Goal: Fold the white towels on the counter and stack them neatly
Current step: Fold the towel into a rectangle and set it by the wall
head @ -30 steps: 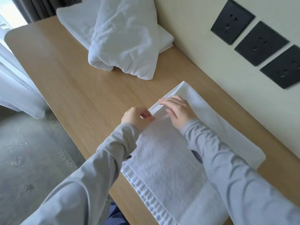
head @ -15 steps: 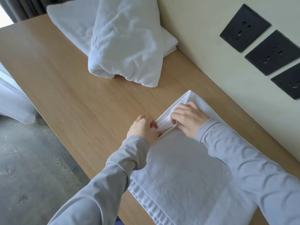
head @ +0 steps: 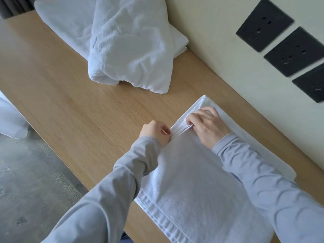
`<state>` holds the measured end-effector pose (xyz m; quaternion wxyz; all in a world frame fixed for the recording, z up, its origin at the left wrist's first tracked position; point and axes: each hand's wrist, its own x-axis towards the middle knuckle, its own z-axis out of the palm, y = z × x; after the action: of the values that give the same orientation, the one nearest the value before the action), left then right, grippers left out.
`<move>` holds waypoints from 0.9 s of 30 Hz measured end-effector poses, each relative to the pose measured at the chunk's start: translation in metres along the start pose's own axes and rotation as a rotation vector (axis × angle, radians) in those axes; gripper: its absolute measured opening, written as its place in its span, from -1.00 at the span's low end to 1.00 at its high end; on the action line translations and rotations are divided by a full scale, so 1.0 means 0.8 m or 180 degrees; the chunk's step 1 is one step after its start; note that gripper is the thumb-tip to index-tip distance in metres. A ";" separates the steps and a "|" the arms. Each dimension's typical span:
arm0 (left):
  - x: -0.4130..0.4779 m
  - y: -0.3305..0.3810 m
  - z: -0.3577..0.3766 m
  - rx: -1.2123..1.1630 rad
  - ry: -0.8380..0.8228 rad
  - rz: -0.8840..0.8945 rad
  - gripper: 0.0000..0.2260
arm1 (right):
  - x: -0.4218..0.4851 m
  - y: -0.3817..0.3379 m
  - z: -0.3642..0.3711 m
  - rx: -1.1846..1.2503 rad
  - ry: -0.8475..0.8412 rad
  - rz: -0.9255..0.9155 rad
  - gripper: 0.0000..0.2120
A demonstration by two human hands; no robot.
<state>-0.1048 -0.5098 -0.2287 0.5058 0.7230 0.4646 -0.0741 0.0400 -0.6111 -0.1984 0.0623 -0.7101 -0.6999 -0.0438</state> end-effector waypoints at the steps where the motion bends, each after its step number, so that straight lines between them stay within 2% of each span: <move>1: 0.000 0.004 0.001 0.0088 0.0039 0.0042 -0.96 | 0.001 0.000 0.000 0.0052 -0.0056 0.0031 -0.64; 5: 0.001 0.008 0.018 0.0361 0.0104 0.0142 -0.92 | 0.005 0.002 -0.005 0.0303 -0.0536 0.0110 -0.67; 8: -0.003 0.003 0.024 0.0120 0.0328 0.0196 -0.81 | 0.006 0.009 -0.009 0.0344 -0.0695 -0.0033 -0.64; 11: -0.005 -0.009 0.023 -0.0066 0.0574 0.0352 -0.78 | 0.001 0.013 -0.011 0.0193 -0.0264 -0.0073 -0.63; 14: 0.000 -0.020 0.025 -0.0151 0.0556 0.0163 -0.81 | -0.007 0.008 0.001 -0.0055 0.0134 0.0016 -0.63; 17: 0.005 -0.022 0.023 -0.0328 0.0718 0.0161 -0.85 | 0.004 0.007 0.022 -0.0076 0.0301 0.0061 -0.77; 20: -0.006 -0.026 0.020 -0.0818 0.0850 0.0407 -0.76 | 0.025 0.009 0.042 0.0075 0.0159 0.0034 -0.85; 23: -0.024 -0.035 0.025 -0.0286 0.0735 0.0656 -0.64 | 0.036 0.012 0.058 0.0096 -0.0038 -0.0112 -0.90; 27: -0.033 -0.043 0.022 0.0125 0.0711 0.0646 -0.57 | 0.042 0.028 0.060 -0.0445 0.0446 -0.0478 -0.72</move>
<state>-0.1392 -0.5375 -0.2445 0.4416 0.7798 0.4410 0.0492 0.0618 -0.5714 -0.2411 0.0579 -0.6536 -0.7403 -0.1466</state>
